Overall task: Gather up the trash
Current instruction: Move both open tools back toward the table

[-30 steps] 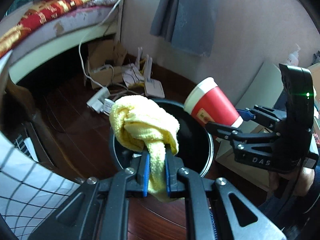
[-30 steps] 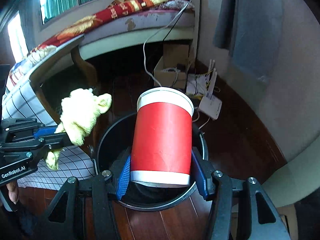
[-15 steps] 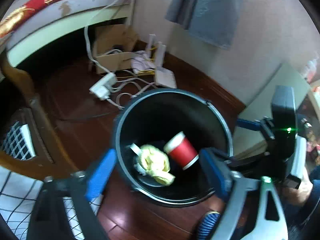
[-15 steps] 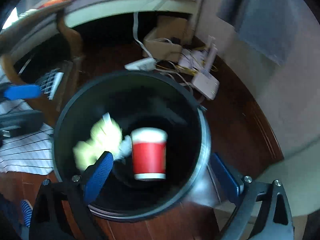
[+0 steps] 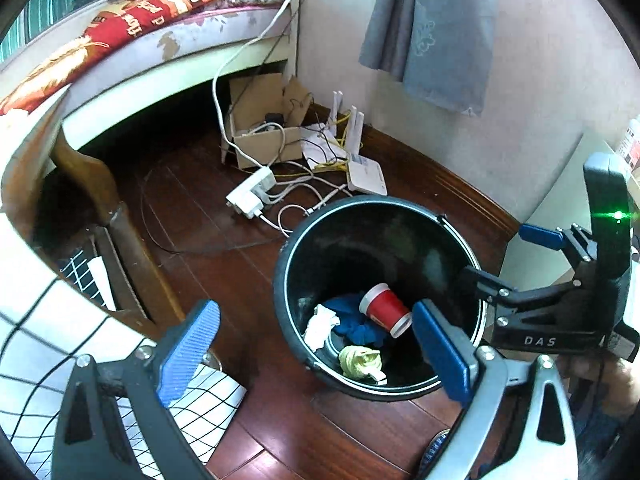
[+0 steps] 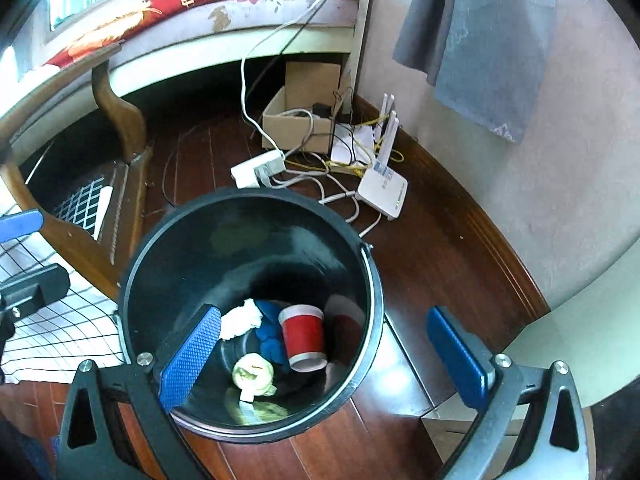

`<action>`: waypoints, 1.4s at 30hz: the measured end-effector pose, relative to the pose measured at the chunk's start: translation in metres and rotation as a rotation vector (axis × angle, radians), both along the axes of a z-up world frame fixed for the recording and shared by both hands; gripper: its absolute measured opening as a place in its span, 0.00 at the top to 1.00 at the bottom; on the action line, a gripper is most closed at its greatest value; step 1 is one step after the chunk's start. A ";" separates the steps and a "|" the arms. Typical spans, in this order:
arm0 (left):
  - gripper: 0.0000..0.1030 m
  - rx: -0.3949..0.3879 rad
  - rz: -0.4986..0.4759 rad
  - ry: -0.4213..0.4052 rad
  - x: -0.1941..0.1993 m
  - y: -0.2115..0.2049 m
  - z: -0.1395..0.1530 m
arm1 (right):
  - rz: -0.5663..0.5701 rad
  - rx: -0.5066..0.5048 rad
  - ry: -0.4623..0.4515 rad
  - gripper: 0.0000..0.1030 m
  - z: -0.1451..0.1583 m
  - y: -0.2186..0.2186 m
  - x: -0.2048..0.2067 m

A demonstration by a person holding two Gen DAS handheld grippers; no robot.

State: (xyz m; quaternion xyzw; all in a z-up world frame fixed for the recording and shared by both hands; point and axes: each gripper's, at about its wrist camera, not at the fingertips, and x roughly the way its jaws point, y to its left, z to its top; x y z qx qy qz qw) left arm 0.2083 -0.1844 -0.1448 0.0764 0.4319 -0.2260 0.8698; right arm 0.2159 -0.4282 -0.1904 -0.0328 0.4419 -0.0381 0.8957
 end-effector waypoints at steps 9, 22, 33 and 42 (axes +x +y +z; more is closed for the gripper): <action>0.05 0.000 0.054 -0.044 -0.022 0.027 0.033 | 0.027 -0.004 -0.083 0.00 0.048 0.023 -0.016; 0.05 -0.006 0.199 -0.157 -0.047 0.081 0.082 | 0.119 -0.006 -0.232 0.00 0.116 0.078 -0.043; 0.05 0.004 0.414 -0.248 -0.066 0.149 0.104 | 0.231 0.051 -0.312 0.00 0.143 0.130 -0.037; 0.05 -0.025 0.593 -0.286 -0.083 0.227 0.109 | 0.364 0.098 -0.343 0.00 0.164 0.204 -0.027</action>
